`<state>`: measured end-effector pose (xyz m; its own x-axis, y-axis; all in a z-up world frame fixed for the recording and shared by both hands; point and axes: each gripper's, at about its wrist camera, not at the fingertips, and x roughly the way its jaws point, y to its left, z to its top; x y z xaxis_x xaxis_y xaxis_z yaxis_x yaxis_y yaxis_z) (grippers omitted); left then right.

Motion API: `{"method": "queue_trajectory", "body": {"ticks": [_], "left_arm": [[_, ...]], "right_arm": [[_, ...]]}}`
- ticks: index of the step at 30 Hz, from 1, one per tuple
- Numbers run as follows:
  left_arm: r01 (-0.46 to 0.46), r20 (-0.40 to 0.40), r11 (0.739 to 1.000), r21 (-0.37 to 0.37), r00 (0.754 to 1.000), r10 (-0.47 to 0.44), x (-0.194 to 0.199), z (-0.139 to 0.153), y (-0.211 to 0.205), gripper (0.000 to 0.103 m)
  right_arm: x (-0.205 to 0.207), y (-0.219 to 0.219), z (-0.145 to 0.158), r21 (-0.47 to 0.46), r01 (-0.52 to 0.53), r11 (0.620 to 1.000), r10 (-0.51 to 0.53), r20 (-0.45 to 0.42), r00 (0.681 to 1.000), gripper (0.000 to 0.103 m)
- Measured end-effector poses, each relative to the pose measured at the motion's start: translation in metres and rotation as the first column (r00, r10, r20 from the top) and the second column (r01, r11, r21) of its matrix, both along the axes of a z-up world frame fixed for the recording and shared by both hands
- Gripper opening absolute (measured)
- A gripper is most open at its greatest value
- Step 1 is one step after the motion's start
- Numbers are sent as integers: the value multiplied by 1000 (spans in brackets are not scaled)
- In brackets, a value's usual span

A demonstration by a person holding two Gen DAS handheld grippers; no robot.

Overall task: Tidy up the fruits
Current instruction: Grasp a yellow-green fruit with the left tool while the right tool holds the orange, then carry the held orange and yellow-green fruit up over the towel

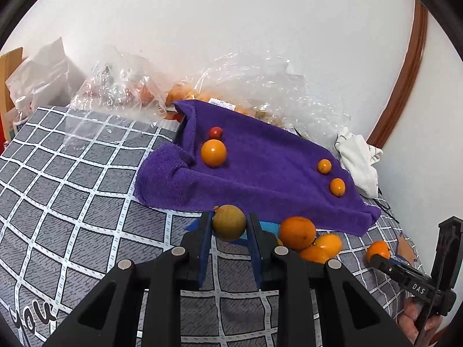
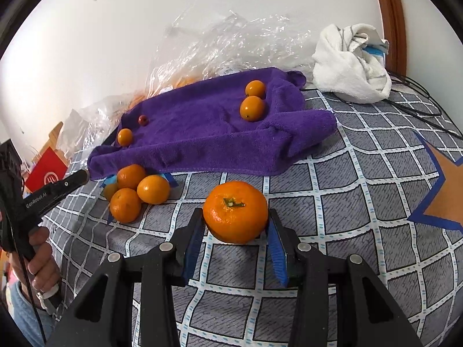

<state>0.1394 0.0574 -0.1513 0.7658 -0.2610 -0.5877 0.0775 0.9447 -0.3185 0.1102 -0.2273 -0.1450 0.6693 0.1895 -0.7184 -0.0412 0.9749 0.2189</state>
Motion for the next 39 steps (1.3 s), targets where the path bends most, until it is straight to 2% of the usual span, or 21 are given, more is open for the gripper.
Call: {"method": "queue_trajectory", "body": {"ticks": [6, 12, 17, 22, 25, 29, 33, 39], "left_arm": [[23, 15, 1000, -5, 1000, -23, -4, 4, -3, 23], [30, 8, 999, -12, 1000, -30, -3, 4, -3, 23], [27, -4, 999, -24, 1000, -27, -1, 2, -2, 23], [37, 21, 998, -43, 999, -36, -2, 10, 0, 23], [40, 6, 998, -42, 999, -40, -1, 18, 0, 23], [54, -45, 998, -13, 998, -55, 2, 38, 0, 23], [63, -27, 998, 21, 998, -62, 7, 61, 1, 23], [2, -25, 1000, 27, 1000, -1, 35, 75, 5, 23]], "right_arm": [[-1, -7, 5, -4, 32, 999, -32, 3, 999, 42], [-2, -5, 29, -26, 7, 1000, -6, 40, 999, 42], [4, -4, 48, -6, 1, 1000, -1, 66, 998, 42], [14, 3, 65, 0, -8, 1000, 8, 96, 995, 42], [23, 9, 76, 16, -26, 1000, 24, 103, 994, 42], [34, 20, 93, -26, -43, 999, 46, 130, 990, 42], [45, 26, 106, -42, -56, 998, 62, 168, 984, 42], [64, 28, 115, -78, -58, 995, 71, 176, 982, 42]]}}
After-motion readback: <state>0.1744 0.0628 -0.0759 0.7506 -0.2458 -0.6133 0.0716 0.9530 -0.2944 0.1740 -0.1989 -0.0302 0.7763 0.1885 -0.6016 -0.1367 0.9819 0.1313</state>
